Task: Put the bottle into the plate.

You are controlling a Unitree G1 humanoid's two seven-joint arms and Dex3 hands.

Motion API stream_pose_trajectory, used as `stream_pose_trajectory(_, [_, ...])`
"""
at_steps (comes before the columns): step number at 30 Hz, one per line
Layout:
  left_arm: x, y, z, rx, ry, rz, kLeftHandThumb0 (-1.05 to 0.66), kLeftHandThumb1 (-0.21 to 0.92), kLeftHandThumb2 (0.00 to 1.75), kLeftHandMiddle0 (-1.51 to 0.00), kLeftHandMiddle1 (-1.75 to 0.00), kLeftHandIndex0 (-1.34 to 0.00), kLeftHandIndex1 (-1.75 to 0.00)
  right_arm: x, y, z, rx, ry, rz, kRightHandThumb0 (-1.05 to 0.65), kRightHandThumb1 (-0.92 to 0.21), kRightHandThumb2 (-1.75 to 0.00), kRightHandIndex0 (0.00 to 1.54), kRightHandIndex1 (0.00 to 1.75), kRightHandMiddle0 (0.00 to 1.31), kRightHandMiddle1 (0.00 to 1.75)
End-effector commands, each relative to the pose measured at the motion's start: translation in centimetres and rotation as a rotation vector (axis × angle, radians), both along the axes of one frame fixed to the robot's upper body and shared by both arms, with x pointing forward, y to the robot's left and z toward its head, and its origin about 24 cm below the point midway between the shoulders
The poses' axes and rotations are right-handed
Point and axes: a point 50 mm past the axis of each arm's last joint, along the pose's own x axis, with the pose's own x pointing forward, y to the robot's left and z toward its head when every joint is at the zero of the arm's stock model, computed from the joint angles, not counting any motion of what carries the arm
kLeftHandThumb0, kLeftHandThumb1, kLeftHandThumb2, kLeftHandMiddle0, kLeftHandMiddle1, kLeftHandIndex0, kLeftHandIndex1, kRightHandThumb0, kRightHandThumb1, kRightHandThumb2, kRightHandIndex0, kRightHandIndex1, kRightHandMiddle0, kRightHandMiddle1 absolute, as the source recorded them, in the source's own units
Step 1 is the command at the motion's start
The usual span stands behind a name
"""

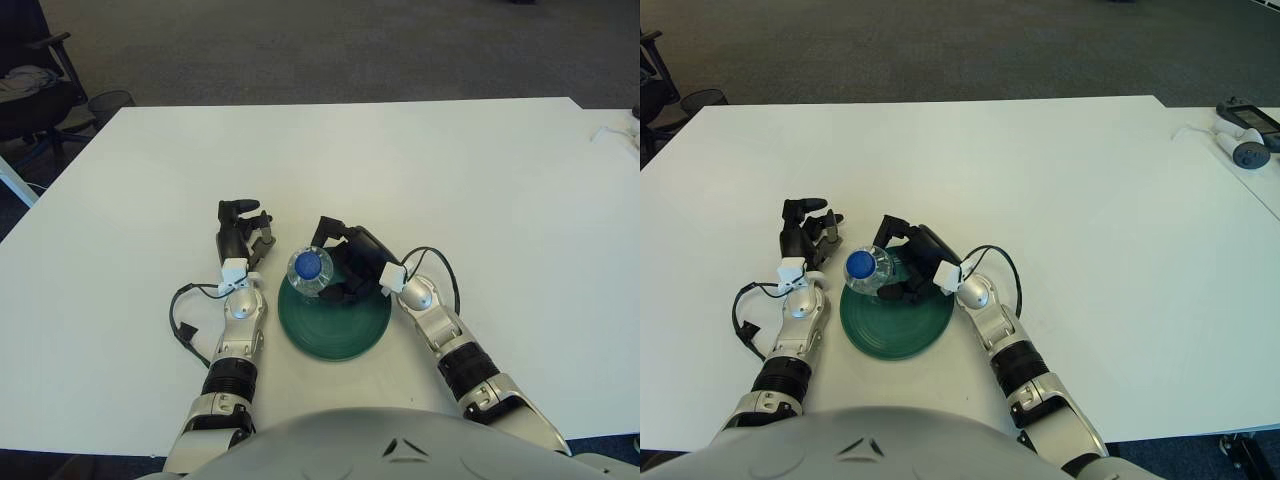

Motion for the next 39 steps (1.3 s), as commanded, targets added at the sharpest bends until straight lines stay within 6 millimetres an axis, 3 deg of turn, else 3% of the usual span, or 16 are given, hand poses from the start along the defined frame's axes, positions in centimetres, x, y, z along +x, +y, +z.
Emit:
stream_pose_trajectory(1, [-2.3, 0.2, -3.2, -0.022, 0.166, 0.02, -0.37, 0.73, 0.79, -0.63, -1.17, -0.31, -1.75, 0.0, -0.4, -0.3, -0.028, 0.01, -0.014, -0.36, -0.53, -0.96, 1.32, 1.75, 1.01, 1.75])
stream_pose_trajectory(39, [-2.3, 0.7, -3.2, -0.01, 0.156, 0.006, -0.37, 0.73, 0.78, -0.63, -1.17, -0.3, -1.75, 1.1, -0.9, -0.3, -0.014, -0.031, -0.089, -0.4, -0.59, -0.91, 1.35, 1.75, 0.99, 1.75])
